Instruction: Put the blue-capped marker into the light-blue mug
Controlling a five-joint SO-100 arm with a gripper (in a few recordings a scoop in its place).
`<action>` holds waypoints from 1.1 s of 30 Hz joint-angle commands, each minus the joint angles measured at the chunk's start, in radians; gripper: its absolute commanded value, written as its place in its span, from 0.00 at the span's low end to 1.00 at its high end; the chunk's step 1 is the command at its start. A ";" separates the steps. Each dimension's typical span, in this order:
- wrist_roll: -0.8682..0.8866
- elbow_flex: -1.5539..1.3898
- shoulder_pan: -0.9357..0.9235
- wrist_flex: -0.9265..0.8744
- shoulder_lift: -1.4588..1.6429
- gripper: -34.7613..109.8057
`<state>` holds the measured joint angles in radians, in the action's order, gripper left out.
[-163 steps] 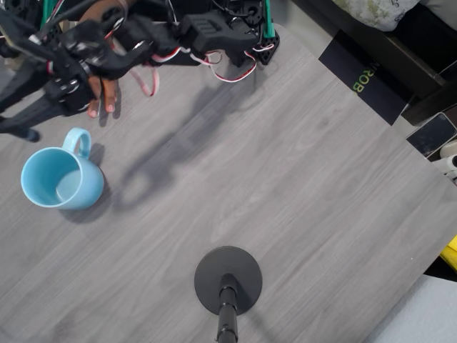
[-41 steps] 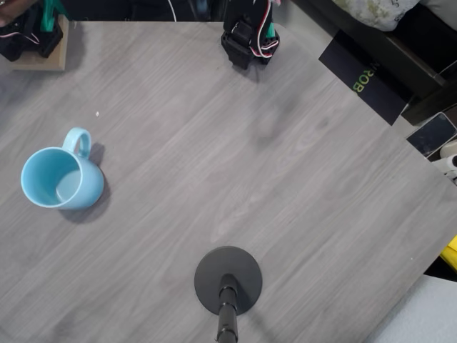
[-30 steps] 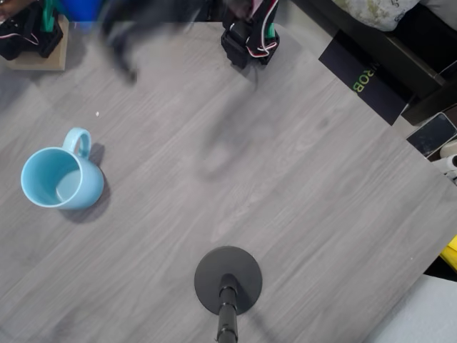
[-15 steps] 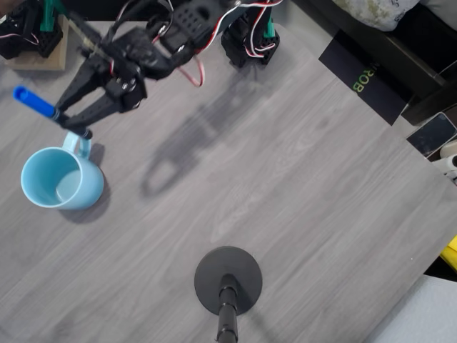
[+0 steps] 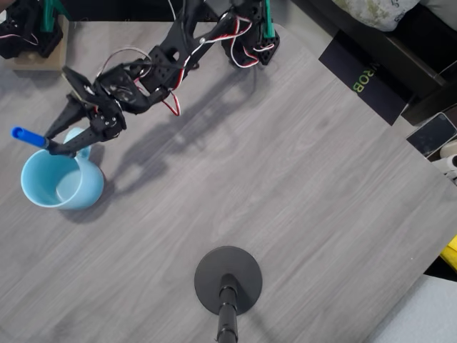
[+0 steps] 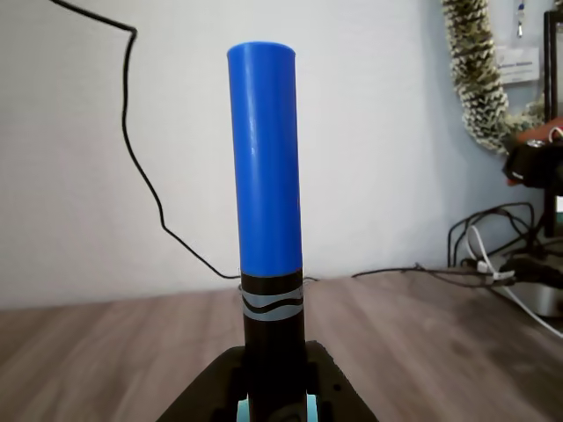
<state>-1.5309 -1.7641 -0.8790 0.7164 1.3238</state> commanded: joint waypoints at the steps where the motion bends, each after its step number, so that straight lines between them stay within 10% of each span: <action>1: -0.009 0.110 -0.002 0.035 -0.058 0.24; 33: 0.002 0.696 0.000 0.029 -0.577 0.24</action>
<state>-1.5202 -1.1413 -0.8774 0.7470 0.7470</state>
